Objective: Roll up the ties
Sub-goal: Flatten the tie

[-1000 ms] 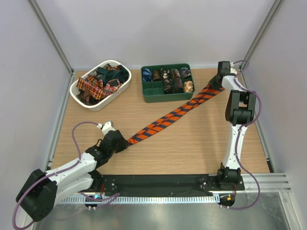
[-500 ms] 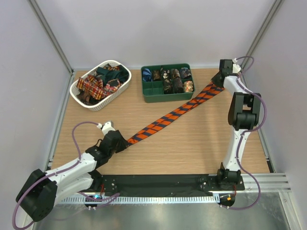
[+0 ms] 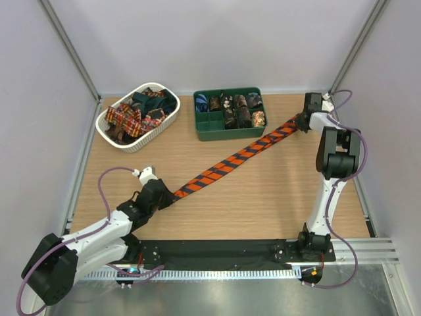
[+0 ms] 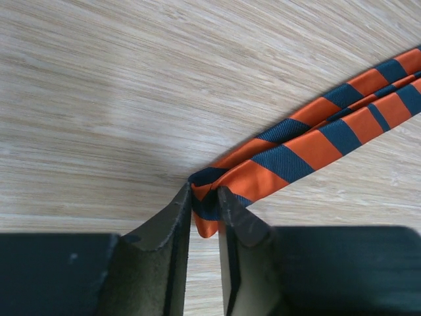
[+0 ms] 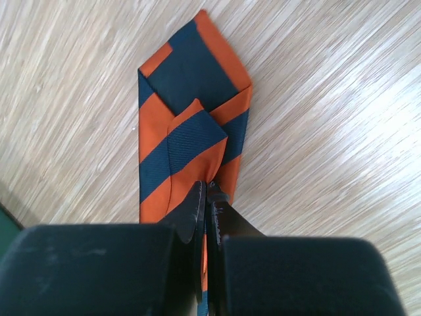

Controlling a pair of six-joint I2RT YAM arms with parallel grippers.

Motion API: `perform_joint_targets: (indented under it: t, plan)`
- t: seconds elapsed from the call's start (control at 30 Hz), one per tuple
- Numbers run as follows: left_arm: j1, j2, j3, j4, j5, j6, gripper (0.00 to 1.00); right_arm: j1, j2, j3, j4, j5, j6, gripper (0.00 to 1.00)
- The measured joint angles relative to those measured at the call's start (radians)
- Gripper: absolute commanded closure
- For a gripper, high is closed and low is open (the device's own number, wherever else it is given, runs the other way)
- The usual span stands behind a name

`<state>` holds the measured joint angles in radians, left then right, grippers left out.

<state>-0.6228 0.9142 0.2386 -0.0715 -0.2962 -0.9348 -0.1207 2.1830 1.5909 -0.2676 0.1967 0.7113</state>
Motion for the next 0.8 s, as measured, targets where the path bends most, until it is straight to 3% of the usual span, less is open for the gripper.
perform_joint_targets:
  t: [0.27, 0.5, 0.63, 0.7, 0.73, 0.77, 0.8]
  plan:
    - [0.000, 0.022, -0.001, 0.021, 0.009, -0.005, 0.95, -0.040, 0.012, 0.005, 0.025, -0.054, 0.003, 0.99]
    - [-0.036, 0.068, -0.019, 0.093, 0.034, -0.055, 0.99, -0.078, 0.059, 0.049, 0.053, -0.123, 0.026, 0.99]
    - [-0.153, 0.071, -0.033, 0.121, 0.005, -0.127, 0.98, -0.098, 0.095, 0.101, 0.050, -0.160, 0.027, 0.99]
    - [-0.213, 0.071, -0.037, 0.128, -0.011, -0.163, 0.93, -0.105, 0.113, 0.128, 0.049, -0.174, 0.026, 0.97]
    - [-0.235, 0.071, -0.039, 0.131, -0.019, -0.181, 0.80, -0.107, 0.119, 0.138, 0.047, -0.178, 0.025, 0.90]
    - [-0.245, 0.072, -0.040, 0.130, -0.026, -0.188, 0.69, -0.109, 0.123, 0.148, 0.040, -0.182, 0.024, 0.62]
    - [-0.253, 0.073, -0.040, 0.127, -0.040, -0.203, 0.62, -0.109, 0.126, 0.156, 0.033, -0.184, 0.024, 0.51]
